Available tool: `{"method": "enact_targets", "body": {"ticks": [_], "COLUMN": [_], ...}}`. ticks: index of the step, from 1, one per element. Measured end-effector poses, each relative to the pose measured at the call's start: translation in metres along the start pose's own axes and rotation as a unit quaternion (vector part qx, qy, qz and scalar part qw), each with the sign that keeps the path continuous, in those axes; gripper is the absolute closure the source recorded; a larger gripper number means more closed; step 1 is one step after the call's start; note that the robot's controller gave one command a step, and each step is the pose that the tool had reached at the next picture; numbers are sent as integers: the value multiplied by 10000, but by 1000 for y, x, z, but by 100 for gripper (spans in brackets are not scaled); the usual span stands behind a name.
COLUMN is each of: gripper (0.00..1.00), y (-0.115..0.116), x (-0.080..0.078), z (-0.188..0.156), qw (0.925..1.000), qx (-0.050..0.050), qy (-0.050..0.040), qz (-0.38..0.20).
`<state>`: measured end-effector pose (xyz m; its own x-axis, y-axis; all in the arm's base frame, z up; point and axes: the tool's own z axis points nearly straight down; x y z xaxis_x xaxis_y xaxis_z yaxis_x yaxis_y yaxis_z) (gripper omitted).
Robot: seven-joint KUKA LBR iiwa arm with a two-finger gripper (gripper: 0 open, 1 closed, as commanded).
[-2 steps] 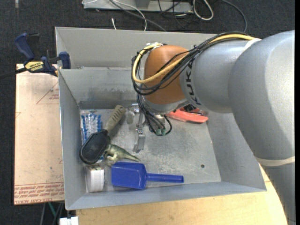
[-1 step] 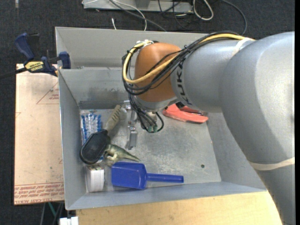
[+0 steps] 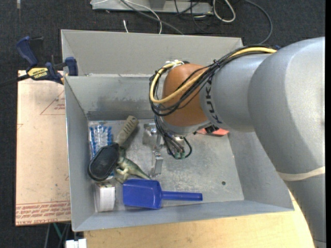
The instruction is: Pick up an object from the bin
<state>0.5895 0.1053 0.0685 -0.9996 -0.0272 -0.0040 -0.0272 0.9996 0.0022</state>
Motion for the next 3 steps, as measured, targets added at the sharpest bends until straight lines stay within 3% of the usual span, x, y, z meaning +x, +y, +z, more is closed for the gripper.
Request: {"method": "enact_targets", "body": {"ticks": [1,2,3], "gripper": [0,0,0], "y": [15,12,20], "x": [2,31,33], "z": [-2,-78,-144], "qw": [10000,9835,9997], "qx": [0,0,-26], "qy": [-41,-43,-37], "qz": [30,-1809,-258]}}
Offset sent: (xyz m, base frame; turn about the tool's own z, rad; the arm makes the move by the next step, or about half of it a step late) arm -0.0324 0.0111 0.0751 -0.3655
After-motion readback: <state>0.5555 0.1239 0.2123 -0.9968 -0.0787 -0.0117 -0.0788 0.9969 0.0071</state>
